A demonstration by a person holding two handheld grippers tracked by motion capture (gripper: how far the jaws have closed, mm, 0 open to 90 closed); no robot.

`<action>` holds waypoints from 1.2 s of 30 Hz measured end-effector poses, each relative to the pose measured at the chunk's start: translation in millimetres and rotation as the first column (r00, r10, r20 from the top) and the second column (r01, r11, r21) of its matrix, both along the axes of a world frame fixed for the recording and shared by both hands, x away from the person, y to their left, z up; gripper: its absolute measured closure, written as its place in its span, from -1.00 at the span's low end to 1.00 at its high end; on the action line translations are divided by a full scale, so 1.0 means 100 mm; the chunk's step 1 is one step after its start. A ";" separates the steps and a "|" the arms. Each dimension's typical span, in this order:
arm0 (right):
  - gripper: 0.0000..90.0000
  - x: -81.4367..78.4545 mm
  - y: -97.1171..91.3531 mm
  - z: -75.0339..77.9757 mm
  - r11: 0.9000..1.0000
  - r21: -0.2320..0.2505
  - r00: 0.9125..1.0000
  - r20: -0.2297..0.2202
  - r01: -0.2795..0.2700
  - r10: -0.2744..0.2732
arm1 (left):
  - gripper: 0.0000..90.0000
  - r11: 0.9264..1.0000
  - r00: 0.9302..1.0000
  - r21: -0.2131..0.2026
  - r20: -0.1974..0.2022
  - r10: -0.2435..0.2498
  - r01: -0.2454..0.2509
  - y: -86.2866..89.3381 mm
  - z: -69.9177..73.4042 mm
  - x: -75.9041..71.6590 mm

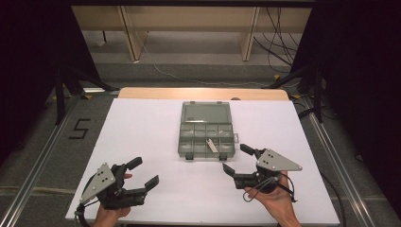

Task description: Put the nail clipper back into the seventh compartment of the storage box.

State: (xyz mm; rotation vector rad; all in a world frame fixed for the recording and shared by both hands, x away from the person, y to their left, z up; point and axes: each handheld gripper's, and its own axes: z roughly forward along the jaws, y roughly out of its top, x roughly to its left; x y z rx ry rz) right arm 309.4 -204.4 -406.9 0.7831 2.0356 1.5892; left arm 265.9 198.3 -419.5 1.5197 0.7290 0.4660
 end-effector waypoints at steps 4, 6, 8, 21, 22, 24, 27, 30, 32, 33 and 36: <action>-0.64 -0.03 -0.03 -0.01 1.000 0.001 1.000 0.005 0.002 -0.002 | -0.66 1.000 1.000 -0.001 -0.004 0.001 -0.001 0.00 0.00 0.00; -0.64 -0.04 -0.04 -0.03 1.000 0.007 1.000 0.018 0.012 -0.012 | -0.66 1.000 1.000 0.000 -0.002 0.000 0.000 0.00 0.00 0.00; -0.64 -0.06 -0.05 -0.04 1.000 0.014 1.000 -0.004 -0.005 0.005 | -0.66 1.000 1.000 0.001 -0.002 0.000 0.000 0.00 0.00 0.00; -0.64 -0.13 -0.11 -0.16 1.000 0.015 1.000 -0.008 0.019 -0.019 | -0.66 1.000 1.000 0.002 -0.006 -0.002 0.002 0.00 0.00 -0.01; -0.64 -0.14 -0.13 -0.16 1.000 0.006 0.999 -0.026 0.019 -0.019 | -0.66 1.000 1.000 0.001 -0.007 -0.005 0.005 0.00 0.00 -0.01; -0.64 -0.15 -0.14 -0.17 1.000 0.014 1.000 -0.016 0.027 -0.027 | -0.66 1.000 1.000 0.003 -0.007 -0.007 0.007 0.00 0.00 -0.01; -0.64 -0.17 -0.17 -0.18 1.000 0.008 0.999 -0.020 0.028 -0.028 | -0.66 1.000 1.000 0.006 -0.005 -0.008 0.008 0.00 0.00 0.00; -0.64 -0.17 -0.18 -0.20 0.999 0.031 1.000 -0.002 0.021 -0.021 | -0.66 1.000 1.000 0.004 -0.005 -0.009 0.009 -0.01 -0.01 0.00; -0.64 -0.19 -0.21 -0.19 1.000 0.011 1.000 -0.006 0.026 -0.026 | -0.66 1.000 1.000 0.008 -0.005 -0.009 0.009 -0.01 -0.01 0.00; -0.64 -0.20 -0.22 -0.19 1.000 0.010 1.000 -0.009 0.018 -0.018 | -0.66 1.000 1.000 0.007 -0.006 -0.008 0.008 -0.01 -0.01 0.00; -0.64 -0.23 -0.24 -0.18 0.999 0.024 0.999 0.013 0.043 -0.043 | -0.66 1.000 1.000 0.006 -0.011 -0.008 0.008 -0.01 -0.01 0.00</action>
